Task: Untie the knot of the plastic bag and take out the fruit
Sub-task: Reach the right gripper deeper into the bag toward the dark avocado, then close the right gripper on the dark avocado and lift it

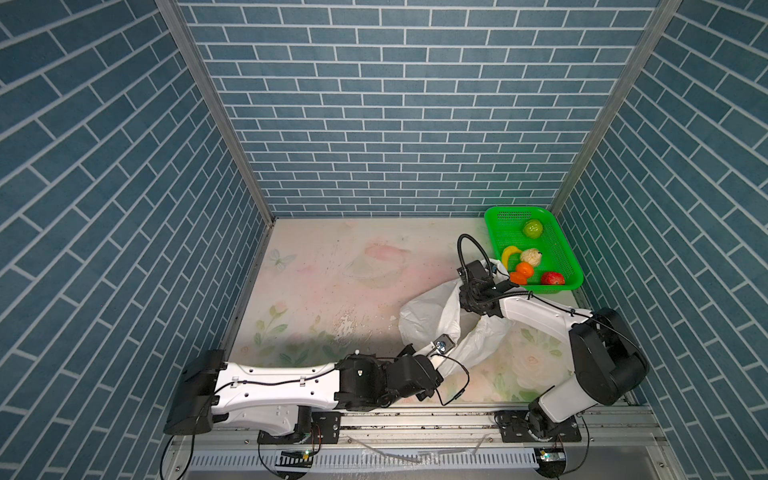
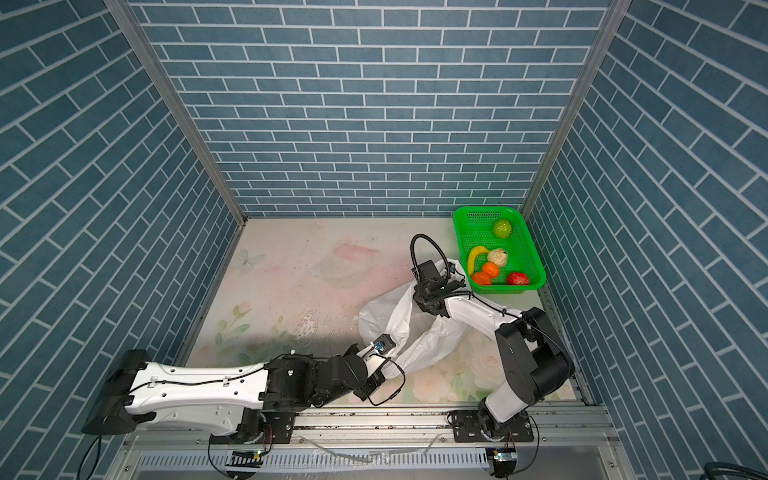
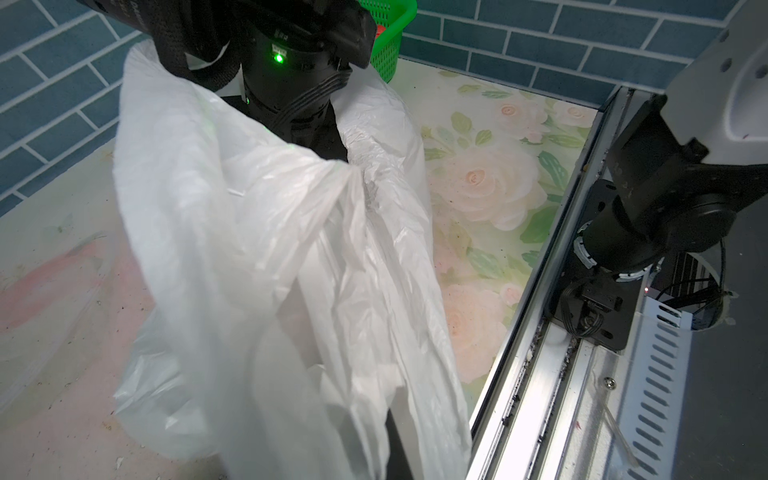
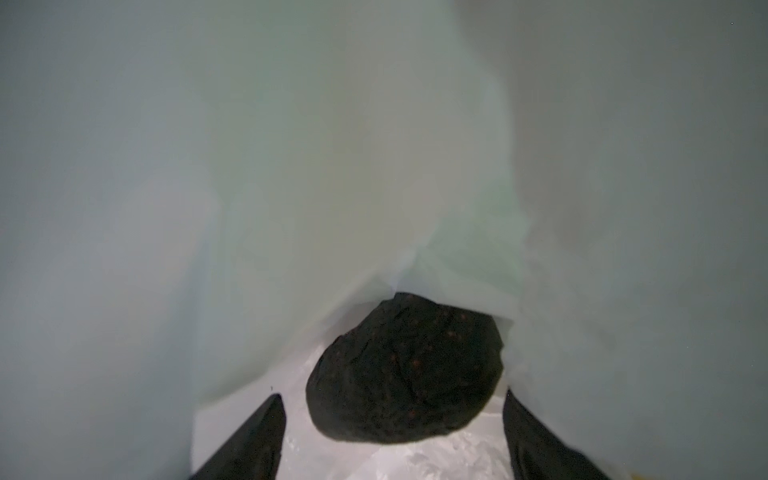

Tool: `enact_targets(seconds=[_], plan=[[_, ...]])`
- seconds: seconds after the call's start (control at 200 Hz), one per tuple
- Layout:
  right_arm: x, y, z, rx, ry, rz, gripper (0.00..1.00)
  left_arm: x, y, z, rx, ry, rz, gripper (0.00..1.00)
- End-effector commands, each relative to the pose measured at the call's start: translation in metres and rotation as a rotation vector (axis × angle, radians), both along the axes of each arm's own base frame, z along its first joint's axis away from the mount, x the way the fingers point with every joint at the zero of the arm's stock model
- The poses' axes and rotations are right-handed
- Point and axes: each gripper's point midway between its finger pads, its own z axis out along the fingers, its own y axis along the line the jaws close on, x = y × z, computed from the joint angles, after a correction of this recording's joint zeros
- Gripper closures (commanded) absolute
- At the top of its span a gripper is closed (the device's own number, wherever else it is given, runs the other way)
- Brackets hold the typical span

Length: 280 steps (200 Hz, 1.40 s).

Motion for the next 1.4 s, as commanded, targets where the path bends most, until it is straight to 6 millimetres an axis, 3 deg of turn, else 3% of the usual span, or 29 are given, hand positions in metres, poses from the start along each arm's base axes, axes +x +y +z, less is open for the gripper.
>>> enact_targets(seconds=[0.0,0.205,0.39,0.55,0.73,1.015,1.395], plan=[[0.012,-0.001,-0.004,0.055,-0.018,-0.086,0.18,0.0,-0.004,0.011,-0.024,-0.015,-0.004,1.0],[0.014,-0.005,-0.026,0.042,0.02,-0.118,0.21,0.0,-0.004,0.011,-0.017,-0.017,-0.004,1.0],[0.011,-0.007,-0.035,0.049,0.023,-0.125,0.38,0.001,-0.001,0.01,-0.013,-0.018,0.002,1.0],[0.014,0.006,-0.021,0.093,0.001,-0.064,0.53,0.003,0.001,0.01,-0.01,-0.024,0.015,1.0],[0.009,0.03,-0.002,0.189,-0.003,0.049,0.55,0.01,0.003,0.008,-0.015,-0.037,0.052,1.0],[-0.032,0.061,0.029,0.254,0.015,0.25,0.56,0.025,0.013,0.002,-0.039,-0.035,0.136,1.0],[-0.073,0.066,0.063,0.286,0.009,0.372,0.56,0.032,0.019,0.0,-0.045,-0.043,0.182,1.0]])
